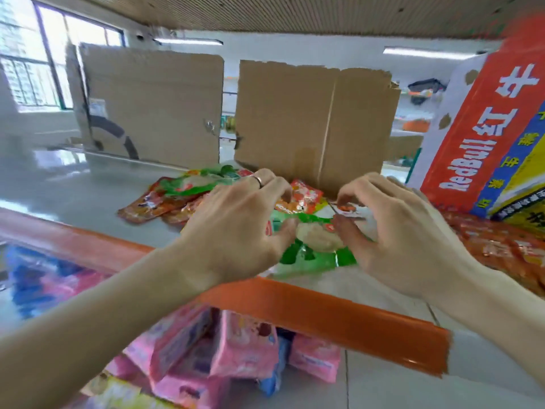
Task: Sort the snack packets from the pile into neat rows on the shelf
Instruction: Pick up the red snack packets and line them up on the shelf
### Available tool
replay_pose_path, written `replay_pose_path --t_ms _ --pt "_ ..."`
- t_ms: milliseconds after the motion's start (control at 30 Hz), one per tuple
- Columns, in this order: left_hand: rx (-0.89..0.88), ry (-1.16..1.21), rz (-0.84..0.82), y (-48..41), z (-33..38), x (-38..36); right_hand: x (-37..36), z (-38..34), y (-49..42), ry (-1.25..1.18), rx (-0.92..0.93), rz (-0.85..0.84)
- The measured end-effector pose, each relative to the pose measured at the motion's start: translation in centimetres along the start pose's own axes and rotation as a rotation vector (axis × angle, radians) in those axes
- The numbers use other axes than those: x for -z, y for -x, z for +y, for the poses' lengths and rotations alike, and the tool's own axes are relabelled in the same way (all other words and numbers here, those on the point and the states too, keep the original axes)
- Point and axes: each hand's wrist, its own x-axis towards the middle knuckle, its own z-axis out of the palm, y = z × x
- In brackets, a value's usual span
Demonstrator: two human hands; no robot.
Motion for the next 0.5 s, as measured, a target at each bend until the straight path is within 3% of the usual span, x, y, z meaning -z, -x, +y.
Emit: replay_pose_path --t_ms 300,500 --pt "0.271 -0.054 0.019 2.9 -11.5 3.2 -4.3 -7.5 -5.3 -0.033 0.080 -0.082" --pt "0.368 -0.148 -0.113 3.1 -17.0 4.6 -6.6 -10.6 -7.6 -0.054 0.104 -0.094"
